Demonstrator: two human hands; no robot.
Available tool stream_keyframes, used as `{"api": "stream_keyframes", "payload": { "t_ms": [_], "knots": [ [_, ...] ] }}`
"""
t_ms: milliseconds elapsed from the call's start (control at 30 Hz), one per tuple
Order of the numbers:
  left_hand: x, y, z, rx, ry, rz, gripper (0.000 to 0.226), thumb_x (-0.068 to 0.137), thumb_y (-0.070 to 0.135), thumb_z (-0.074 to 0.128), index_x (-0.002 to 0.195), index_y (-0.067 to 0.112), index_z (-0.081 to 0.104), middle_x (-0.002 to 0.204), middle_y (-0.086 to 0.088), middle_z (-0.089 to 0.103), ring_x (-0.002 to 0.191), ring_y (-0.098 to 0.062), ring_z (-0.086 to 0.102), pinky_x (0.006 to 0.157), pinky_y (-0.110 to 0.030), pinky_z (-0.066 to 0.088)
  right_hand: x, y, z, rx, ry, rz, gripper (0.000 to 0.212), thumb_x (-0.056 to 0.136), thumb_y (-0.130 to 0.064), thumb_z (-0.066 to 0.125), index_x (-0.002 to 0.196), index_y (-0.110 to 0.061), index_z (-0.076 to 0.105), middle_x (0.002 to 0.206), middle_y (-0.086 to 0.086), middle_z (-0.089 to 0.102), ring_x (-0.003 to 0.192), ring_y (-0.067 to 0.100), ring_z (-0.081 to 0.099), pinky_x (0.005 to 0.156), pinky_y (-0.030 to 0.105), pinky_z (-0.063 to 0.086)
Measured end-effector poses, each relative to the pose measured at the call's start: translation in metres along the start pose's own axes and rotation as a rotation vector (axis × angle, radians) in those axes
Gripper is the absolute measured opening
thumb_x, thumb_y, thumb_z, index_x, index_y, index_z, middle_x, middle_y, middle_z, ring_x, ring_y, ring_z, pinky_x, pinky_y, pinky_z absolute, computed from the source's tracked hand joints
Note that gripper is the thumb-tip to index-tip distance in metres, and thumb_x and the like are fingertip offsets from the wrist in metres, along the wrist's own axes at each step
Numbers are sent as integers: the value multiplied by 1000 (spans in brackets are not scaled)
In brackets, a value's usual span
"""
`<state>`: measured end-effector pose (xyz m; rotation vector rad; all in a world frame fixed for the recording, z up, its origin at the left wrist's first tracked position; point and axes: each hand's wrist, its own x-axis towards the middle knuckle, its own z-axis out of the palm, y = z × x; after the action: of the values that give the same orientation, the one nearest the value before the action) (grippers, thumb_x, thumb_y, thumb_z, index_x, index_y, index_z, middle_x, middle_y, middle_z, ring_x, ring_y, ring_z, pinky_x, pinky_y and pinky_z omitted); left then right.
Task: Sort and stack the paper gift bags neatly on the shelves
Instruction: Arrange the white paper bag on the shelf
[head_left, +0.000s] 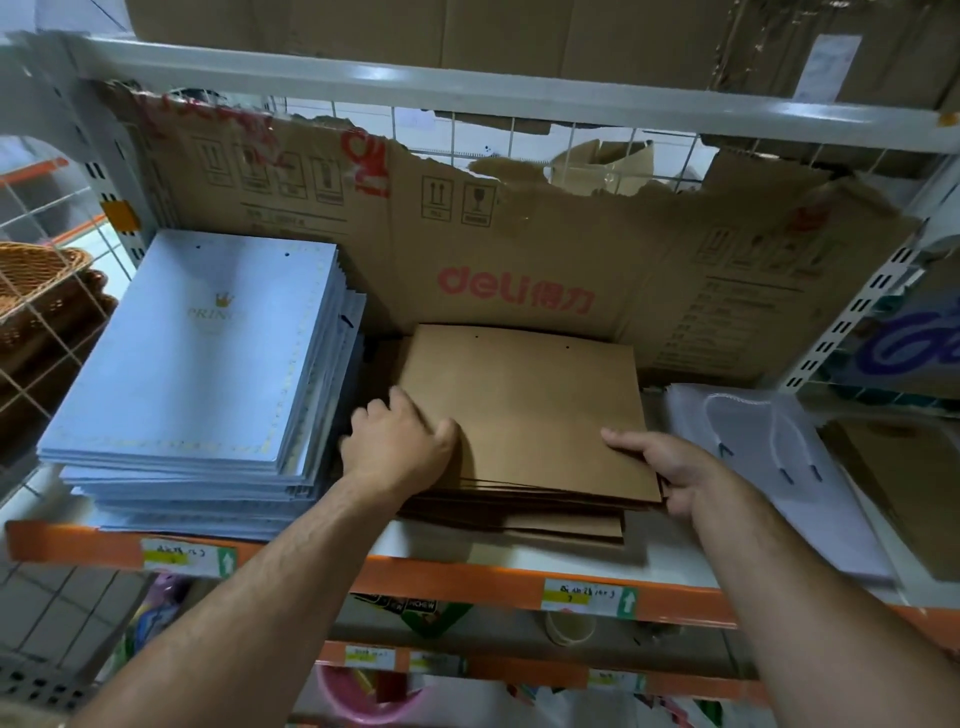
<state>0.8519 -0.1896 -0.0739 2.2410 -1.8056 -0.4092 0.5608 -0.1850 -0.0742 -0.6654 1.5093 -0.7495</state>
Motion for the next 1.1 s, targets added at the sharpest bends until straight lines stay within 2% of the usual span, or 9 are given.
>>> {"api": "stream_keyframes", "payload": {
  "t_ms": [167, 233, 300, 367, 500, 667, 867, 967, 1100],
  "knots": [
    [-1, 5, -2, -21, 34, -5, 77, 86, 69, 45, 142, 17, 40, 138, -14, 48, 127, -34, 42, 102, -50, 39, -1, -1, -19, 14, 0, 20, 60, 67, -22, 76, 121, -2, 60, 91, 21, 73, 85, 35, 70, 76, 43, 59],
    [3, 5, -5, -160, 11, -78, 81, 86, 68, 50, 145, 13, 36, 138, -17, 48, 126, -36, 46, 102, -48, 42, -2, -2, -31, 12, 13, 23, 62, 64, -20, 75, 121, -1, 60, 90, 21, 73, 84, 34, 70, 78, 44, 59],
    [8, 3, -6, -367, -67, -206, 85, 85, 68, 53, 142, 7, 38, 121, -14, 60, 108, -31, 60, 91, -43, 52, -4, -1, -44, 3, 14, 27, 63, 64, -18, 75, 123, -1, 60, 92, 21, 73, 86, 34, 70, 79, 45, 59],
    [10, 3, -7, -517, -124, -289, 76, 83, 68, 55, 121, 2, 56, 95, -9, 67, 85, -25, 67, 81, -40, 57, -4, 1, -52, 3, 10, 39, 65, 65, -18, 76, 126, -3, 59, 100, 22, 72, 93, 36, 69, 81, 46, 58],
    [10, 17, -9, -667, -204, -297, 51, 87, 63, 59, 88, 12, 62, 89, -11, 72, 83, -28, 71, 89, -45, 57, -7, 4, -47, 134, -40, 22, 54, 76, -28, 76, 124, -11, 58, 114, 23, 69, 106, 39, 66, 84, 49, 58],
    [6, 31, -7, -563, -265, -241, 48, 83, 61, 67, 87, 14, 56, 93, -10, 69, 85, -26, 69, 88, -42, 58, -10, 12, -27, 98, -31, -61, 36, 83, -21, 75, 115, -8, 65, 99, 18, 74, 96, 34, 69, 84, 46, 57],
    [2, 11, -7, -849, -366, -343, 65, 66, 62, 83, 102, 10, 65, 99, -13, 71, 90, -31, 70, 80, -42, 59, -19, 13, -29, 145, -20, -326, 25, 84, 4, 69, 105, -10, 66, 90, 13, 76, 84, 30, 71, 77, 47, 58],
    [5, 2, -14, -1058, -418, -300, 90, 43, 68, 91, 110, 11, 70, 102, -11, 76, 97, -32, 72, 91, -46, 57, -22, 8, -39, 144, -67, -486, 39, 79, 7, 70, 115, -7, 63, 94, 9, 77, 89, 27, 72, 78, 42, 60],
    [2, -1, -19, -1251, -315, 13, 108, 32, 58, 97, 124, 12, 65, 115, -11, 74, 104, -28, 71, 87, -41, 55, -23, 4, -52, 128, -98, -584, 97, 41, -19, 98, 129, -5, 58, 113, 15, 73, 105, 32, 69, 80, 41, 59]
  ]
}}
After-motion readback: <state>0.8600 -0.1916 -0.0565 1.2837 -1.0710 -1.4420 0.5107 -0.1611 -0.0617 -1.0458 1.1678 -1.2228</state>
